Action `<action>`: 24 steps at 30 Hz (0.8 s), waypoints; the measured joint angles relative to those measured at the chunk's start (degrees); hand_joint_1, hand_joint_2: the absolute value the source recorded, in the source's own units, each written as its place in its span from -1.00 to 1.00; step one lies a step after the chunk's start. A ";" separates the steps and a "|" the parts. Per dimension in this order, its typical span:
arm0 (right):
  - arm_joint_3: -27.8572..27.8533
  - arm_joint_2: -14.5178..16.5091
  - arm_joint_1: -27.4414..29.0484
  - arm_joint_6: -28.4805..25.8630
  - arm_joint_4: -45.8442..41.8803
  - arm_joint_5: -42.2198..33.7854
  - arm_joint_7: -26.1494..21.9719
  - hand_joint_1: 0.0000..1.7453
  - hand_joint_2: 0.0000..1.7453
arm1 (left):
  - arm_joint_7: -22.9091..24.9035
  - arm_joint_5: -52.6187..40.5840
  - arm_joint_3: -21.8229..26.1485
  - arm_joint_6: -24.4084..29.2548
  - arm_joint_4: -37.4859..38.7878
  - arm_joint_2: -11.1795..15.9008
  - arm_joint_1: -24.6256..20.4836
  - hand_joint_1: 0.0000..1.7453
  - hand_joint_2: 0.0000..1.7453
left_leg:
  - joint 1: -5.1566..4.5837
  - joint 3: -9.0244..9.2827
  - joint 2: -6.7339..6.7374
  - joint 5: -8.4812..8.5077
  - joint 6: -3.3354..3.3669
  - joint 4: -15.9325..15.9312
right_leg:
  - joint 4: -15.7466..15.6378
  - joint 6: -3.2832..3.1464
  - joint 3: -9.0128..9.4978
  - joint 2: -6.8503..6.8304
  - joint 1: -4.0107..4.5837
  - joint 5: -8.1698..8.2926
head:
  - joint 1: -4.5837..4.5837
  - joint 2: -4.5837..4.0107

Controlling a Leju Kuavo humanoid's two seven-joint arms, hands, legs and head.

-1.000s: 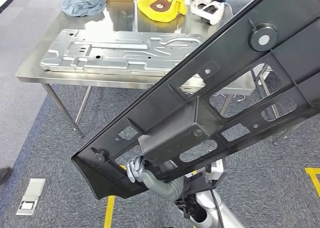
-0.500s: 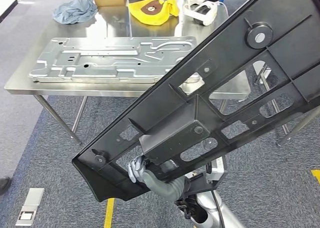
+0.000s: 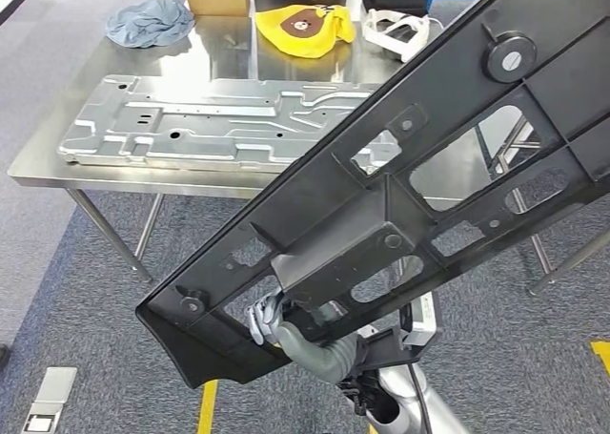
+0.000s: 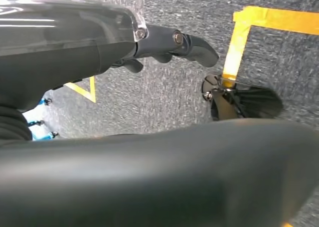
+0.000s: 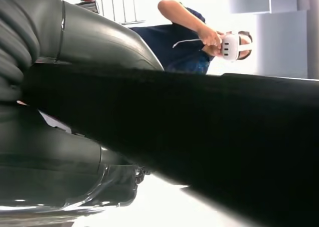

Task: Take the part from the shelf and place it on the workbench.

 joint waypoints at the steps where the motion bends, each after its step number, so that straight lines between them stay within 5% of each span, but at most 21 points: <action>1: -0.01 -0.04 0.02 0.00 0.01 0.00 0.00 1.00 1.00 | 0.01 -0.01 0.00 0.00 -0.01 -0.02 0.02 -1.00 1.00 | 0.13 0.80 -0.02 -0.55 -0.25 0.01 | -2.59 0.16 0.45 -0.03 -0.07 2.73 | 0.00 0.00; 3: -0.03 -0.13 0.02 0.01 0.04 0.02 0.00 1.00 1.00 | 0.03 -0.01 0.01 0.00 -0.01 -0.04 -0.01 -1.00 1.00 | 0.31 2.18 -0.06 -1.69 -0.87 0.07 | -8.73 0.27 2.49 -0.13 -0.01 7.07 | 0.01 0.00; 4: -0.03 -0.17 -0.02 0.01 0.04 0.04 0.01 1.00 1.00 | 0.03 -0.01 0.02 0.01 -0.01 -0.04 -0.10 -1.00 1.00 | 0.30 2.46 -0.07 -2.11 -1.19 0.14 | -10.97 0.02 3.35 -0.15 0.08 7.65 | 0.05 0.00; 9: -0.09 -0.23 -0.13 0.00 -0.22 0.04 0.00 1.00 1.00 | 0.05 -0.15 0.04 0.05 -0.01 -0.20 -0.53 -1.00 1.00 | 0.16 2.42 0.11 -3.28 -2.32 0.80 | -12.86 -2.08 4.63 0.03 -0.02 5.88 | -0.01 0.00; 11: -0.10 -0.21 -0.32 0.01 -0.39 0.05 0.00 1.00 1.00 | 0.05 -0.42 0.04 0.07 0.00 -0.24 -0.64 -1.00 1.00 | 0.24 -0.23 0.13 -5.36 -2.77 5.98 | -13.06 -2.70 5.46 -0.18 -0.25 5.30 | -0.16 0.00; 14: -0.10 -0.21 -0.33 0.02 -0.40 0.07 0.00 1.00 1.00 | 0.05 -0.66 0.07 0.10 -0.01 -0.26 -0.37 -1.00 1.00 | 0.33 -7.43 0.09 -7.62 -2.95 16.44 | -13.06 -2.99 6.40 -0.14 -0.14 4.36 | -0.25 0.00; 16: -0.11 -0.22 -0.22 0.02 -0.40 0.07 0.00 1.00 1.00 | 0.03 -0.67 0.09 0.11 -0.01 -0.26 -0.11 -1.00 1.00 | 0.25 -8.50 0.08 -3.58 -2.52 14.75 | -13.06 -2.94 7.64 0.08 -0.05 3.53 | -0.24 0.00; 18: -0.13 -0.23 -0.22 0.02 -0.38 0.07 0.00 1.00 1.00 | -0.01 -0.68 0.13 0.10 -0.01 -0.22 -0.06 -1.00 1.00 | -0.10 -6.88 -0.05 1.83 -1.68 8.37 | -13.19 -2.72 8.93 0.15 -0.08 2.62 | -0.21 0.00; 19: -0.14 -0.24 -0.23 0.03 -0.37 0.08 0.02 1.00 1.00 | -0.05 -0.68 0.15 0.10 -0.01 -0.19 -0.05 -1.00 1.00 | -0.40 -6.19 -0.14 3.24 -1.26 6.05 | -13.29 -2.47 9.24 0.22 -0.16 2.33 | -0.22 0.00; 22: -0.17 -0.26 -0.24 0.04 -0.39 0.09 0.04 1.00 1.00 | -0.25 -0.67 0.21 0.11 -0.01 -0.07 -0.03 -1.00 1.00 | -1.09 -5.43 -0.28 2.77 -0.34 3.66 | -13.88 -1.45 9.23 0.28 -0.35 2.08 | -0.32 0.00; 24: -0.27 -0.26 -0.28 0.03 -0.56 0.06 0.01 1.00 1.00 | -0.66 -0.61 0.26 0.05 -0.02 0.01 -0.12 -1.00 1.00 | -0.69 -4.24 -0.19 2.16 0.03 1.86 | -13.72 -0.90 9.41 0.08 -0.26 1.52 | -0.31 0.00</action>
